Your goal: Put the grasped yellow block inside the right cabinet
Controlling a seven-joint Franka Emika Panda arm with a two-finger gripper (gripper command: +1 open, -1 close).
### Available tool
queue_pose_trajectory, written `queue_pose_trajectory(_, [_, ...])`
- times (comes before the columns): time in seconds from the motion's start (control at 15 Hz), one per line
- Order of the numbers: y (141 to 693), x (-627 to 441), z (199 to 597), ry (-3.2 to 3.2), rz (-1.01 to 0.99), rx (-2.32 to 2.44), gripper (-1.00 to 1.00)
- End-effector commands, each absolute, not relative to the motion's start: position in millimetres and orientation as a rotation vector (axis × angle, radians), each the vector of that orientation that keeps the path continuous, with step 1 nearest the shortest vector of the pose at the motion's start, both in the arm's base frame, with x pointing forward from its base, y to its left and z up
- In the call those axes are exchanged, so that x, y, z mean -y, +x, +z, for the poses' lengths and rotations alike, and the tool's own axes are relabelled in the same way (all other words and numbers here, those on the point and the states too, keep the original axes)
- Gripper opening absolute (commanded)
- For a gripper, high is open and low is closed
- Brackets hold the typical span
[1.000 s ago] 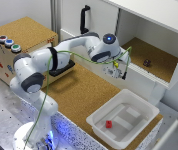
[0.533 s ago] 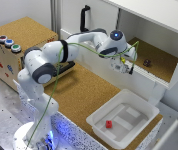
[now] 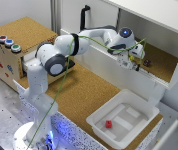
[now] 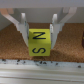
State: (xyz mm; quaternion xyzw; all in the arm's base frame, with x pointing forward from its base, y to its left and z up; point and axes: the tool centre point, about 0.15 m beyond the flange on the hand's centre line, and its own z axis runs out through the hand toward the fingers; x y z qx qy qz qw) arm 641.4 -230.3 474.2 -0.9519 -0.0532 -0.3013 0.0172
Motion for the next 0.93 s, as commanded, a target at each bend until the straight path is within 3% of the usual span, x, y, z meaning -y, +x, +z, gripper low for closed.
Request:
queue_pose_trajectory(0.0, [647.9,228.0,478.7,-2.899,-1.019,0.122,1.0])
queue_pose_trajectory(0.47, [584.0,198.8,502.7,-2.907,-1.112,0.071,1.0])
queue_pose_trajectory(0.87, [584.0,198.8,502.7,-2.907,-1.112,0.071,1.0])
